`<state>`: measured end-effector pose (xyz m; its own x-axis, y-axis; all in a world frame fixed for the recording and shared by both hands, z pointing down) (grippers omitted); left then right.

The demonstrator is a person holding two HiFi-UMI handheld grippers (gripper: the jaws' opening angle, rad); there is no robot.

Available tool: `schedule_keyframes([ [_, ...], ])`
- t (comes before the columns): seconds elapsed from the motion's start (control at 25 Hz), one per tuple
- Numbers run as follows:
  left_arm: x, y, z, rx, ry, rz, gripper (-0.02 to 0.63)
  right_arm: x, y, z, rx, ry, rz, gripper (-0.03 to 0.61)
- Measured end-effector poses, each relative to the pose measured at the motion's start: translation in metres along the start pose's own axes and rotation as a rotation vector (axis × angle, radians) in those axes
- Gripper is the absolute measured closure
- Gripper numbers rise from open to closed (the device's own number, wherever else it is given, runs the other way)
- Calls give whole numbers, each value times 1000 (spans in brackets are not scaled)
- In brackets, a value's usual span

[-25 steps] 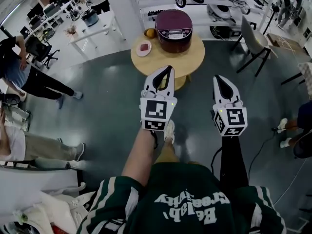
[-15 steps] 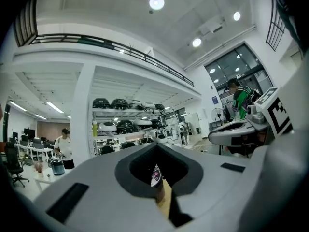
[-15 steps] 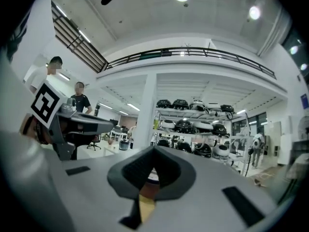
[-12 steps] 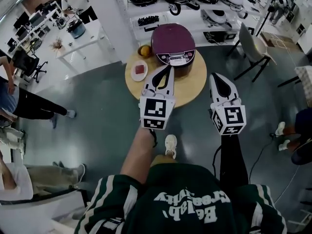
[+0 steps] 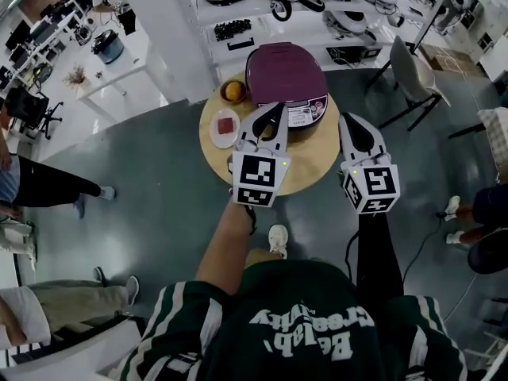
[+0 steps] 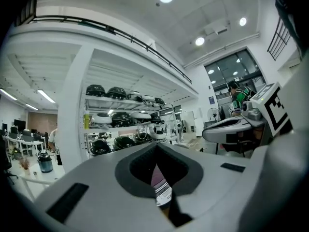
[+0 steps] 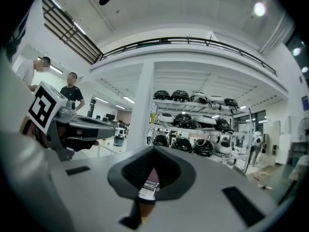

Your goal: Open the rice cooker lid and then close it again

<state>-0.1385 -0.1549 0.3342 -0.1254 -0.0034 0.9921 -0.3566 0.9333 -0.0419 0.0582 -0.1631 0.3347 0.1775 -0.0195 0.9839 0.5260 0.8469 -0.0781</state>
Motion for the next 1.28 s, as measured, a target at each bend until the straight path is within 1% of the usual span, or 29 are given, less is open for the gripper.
schedule_keyframes([
  [0.16,9,-20,10,20,-27,24,614,2,-26,0,-5,1,13,574],
  [0.28,19,-35,15,30,-49,52,614,11,-43,-2,-27,-8,38,574],
  [0.44,35,-53,16,60,-11,74,614,30,-59,-6,-74,-47,83,574],
  [0.56,45,-65,15,74,3,85,614,42,-71,-8,-104,-87,108,574],
  [0.68,57,-78,15,77,20,110,614,51,-90,-12,-107,-70,144,574],
  [0.8,67,-94,20,60,31,150,614,62,-113,-16,-127,-60,193,574],
  [0.96,82,-111,25,30,30,213,614,81,-141,-22,-187,-64,254,574],
  [1.12,104,-128,28,13,46,308,614,103,-169,-25,-251,-70,335,574],
  [1.28,124,-141,24,5,62,380,614,124,-186,-24,-310,-61,417,574],
])
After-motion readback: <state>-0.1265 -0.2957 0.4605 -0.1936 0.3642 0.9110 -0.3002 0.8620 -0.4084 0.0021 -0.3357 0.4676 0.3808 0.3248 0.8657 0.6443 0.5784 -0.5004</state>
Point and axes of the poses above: the fingertips, and each gripper's own axes: y backward along the fingers, z to its left, x out of its underside, the point moved 8 cm from there along y, backward along the fingers
